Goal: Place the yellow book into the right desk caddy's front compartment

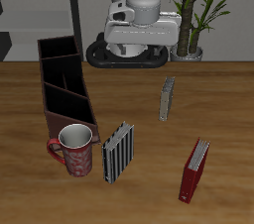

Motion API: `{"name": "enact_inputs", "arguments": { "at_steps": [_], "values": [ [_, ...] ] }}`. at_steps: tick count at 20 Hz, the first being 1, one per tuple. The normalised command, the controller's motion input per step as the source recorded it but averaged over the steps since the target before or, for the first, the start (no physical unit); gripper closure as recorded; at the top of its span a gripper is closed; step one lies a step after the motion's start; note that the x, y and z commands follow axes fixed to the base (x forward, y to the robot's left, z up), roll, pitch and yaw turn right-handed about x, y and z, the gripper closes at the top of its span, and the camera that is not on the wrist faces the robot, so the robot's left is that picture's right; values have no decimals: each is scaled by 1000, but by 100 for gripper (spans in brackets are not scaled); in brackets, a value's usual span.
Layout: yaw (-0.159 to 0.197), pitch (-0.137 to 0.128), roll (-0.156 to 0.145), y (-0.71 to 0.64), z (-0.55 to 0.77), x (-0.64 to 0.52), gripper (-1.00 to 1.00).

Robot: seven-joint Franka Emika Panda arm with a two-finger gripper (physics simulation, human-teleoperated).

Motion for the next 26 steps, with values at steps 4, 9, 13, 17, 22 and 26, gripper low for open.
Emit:
{"name": "enact_inputs", "arguments": {
  "at_steps": [4,9,13,17,22,26],
  "values": [
    [-39,-39,22,132,5,-325,-100],
    [2,-18,41,318,-111,-347,-100],
    [-2,-10,22,270,-119,-283,-100],
    [4,-27,31,253,-32,-206,-100],
    [-10,-20,-3,91,-31,-103,-100],
    [-16,-31,2,174,20,-41,-100]
  ]
}}
